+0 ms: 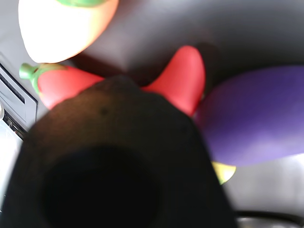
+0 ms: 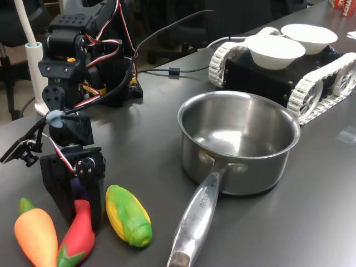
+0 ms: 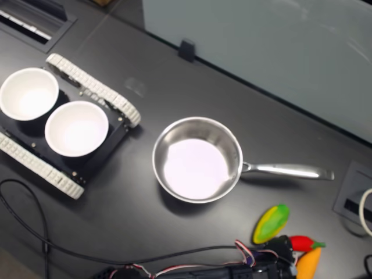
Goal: Pick up the chilli and place them in the pan
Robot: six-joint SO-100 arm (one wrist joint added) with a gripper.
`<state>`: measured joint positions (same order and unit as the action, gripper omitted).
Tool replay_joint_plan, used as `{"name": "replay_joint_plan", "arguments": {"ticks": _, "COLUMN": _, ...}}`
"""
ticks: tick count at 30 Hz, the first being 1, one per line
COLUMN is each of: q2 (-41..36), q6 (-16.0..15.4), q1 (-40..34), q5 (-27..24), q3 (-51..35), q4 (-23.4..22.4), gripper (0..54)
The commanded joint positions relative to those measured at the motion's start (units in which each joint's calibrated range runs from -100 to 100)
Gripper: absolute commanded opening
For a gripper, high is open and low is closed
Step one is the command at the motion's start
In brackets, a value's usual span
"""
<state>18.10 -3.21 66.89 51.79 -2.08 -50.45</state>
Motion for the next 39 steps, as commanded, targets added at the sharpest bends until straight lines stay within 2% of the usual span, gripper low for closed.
{"name": "replay_joint_plan", "arguments": {"ticks": 1, "q2": -2.79, "q6": 1.28, "q1": 0.77, "q5": -0.49, "q3": 0.04, "q4": 2.22, "gripper": 0.0}}
{"name": "replay_joint_plan", "arguments": {"ticks": 3, "q2": -3.80, "q6": 1.03, "q1": 0.77, "q5": -1.47, "q3": 0.22, "q4": 2.56, "gripper": 0.0}}
{"name": "replay_joint_plan", "arguments": {"ticks": 6, "q2": -5.66, "q6": -1.41, "q1": 1.46, "q5": -2.98, "q3": 0.13, "q4": 2.47, "gripper": 0.0}}
{"name": "replay_joint_plan", "arguments": {"ticks": 12, "q2": -10.80, "q6": -4.35, "q1": 1.00, "q5": -8.60, "q3": -0.60, "q4": 1.62, "gripper": 0.0}}
{"name": "replay_joint_plan", "arguments": {"ticks": 24, "q2": -19.91, "q6": -6.37, "q1": 0.09, "q5": -17.34, "q3": -7.23, "q4": -4.86, "gripper": 0.0}}
{"name": "replay_joint_plan", "arguments": {"ticks": 39, "q2": -32.14, "q6": -8.63, "q1": 0.32, "q5": -25.79, "q3": -6.23, "q4": -5.29, "gripper": 0.0}}
